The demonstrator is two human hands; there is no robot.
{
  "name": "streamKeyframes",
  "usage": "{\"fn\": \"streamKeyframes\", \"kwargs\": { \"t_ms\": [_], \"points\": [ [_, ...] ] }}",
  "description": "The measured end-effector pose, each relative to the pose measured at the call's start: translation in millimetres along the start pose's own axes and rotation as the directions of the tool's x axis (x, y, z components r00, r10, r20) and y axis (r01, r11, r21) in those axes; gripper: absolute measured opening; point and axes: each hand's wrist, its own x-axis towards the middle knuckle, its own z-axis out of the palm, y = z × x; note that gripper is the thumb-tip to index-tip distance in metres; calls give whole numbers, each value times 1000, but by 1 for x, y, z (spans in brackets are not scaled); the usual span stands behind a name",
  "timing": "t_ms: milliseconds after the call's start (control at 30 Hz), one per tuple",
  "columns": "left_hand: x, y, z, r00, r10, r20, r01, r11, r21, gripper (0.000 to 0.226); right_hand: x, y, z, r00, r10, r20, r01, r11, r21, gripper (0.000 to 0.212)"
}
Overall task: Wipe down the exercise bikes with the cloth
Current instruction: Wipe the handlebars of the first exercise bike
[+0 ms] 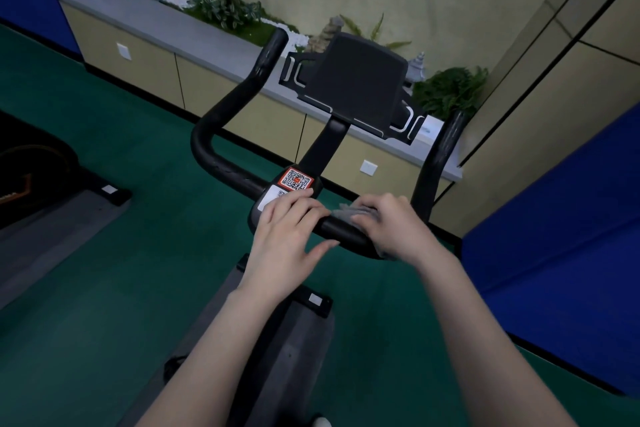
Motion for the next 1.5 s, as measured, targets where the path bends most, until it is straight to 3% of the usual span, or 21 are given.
{"fn": "streamKeyframes", "kwargs": {
  "t_ms": [100, 333, 433, 567, 633, 700, 800, 867, 1000, 1100, 1300, 1400, 1500],
  "points": [
    [-1, -1, 1, 1000, 9, -4, -9, 1000, 1, 39, 0, 12, -15, 989, -3, 150, 14, 997, -72, 10],
    [0, -3, 0, 1000, 17, -3, -17, 1000, 12, 39, 11, 15, -24, 960, -33, 278, 66, 992, -110, 8],
    [0, -3, 1, 1000, 20, -5, -20, 1000, 15, 40, 11, 22, -32, 961, -9, 276, 60, 983, -174, 8],
    [1, -4, 2, 1000, 13, -7, -13, 1000, 25, 41, 6, 18, -23, 972, -45, 229, 61, 996, -66, 9],
    [0, -3, 2, 1000, 18, -8, -18, 999, 29, 41, -3, 26, -18, 993, -54, 104, 60, 997, -52, 10],
    [-1, -3, 2, 1000, 19, -5, -19, 999, 30, 41, -17, 38, -7, 975, -109, -195, 94, 992, -84, 12],
    [-1, -2, 3, 1000, 10, 3, -10, 1000, 26, 42, -45, 40, 28, 764, -100, -637, 112, 993, -22, 18],
    [-1, -3, 3, 1000, 11, 4, -11, 1000, 28, 41, -55, 38, 52, 646, -30, -763, 140, 987, 80, 21],
    [-1, -2, 3, 1000, 13, 4, -13, 999, 43, 43, -53, 38, 66, 502, 174, -847, 152, 946, 285, 18],
    [-1, -2, 4, 1000, 14, 2, -14, 999, 49, 43, -51, 30, 69, 435, 355, -828, 134, 884, 449, 18],
    [-1, -3, 4, 1000, 20, 9, -20, 998, 59, 43, -74, 27, 72, 492, 493, -717, 102, 786, 610, 21],
    [-1, -3, 5, 1000, 21, 3, -21, 998, 61, 43, -81, 40, 63, 437, 652, -620, 34, 677, 735, 14],
    [-1, -2, 4, 1000, 20, 4, -21, 997, 72, 42, -75, 45, 67, 503, 759, -413, -45, 500, 865, 10]
  ]
}}
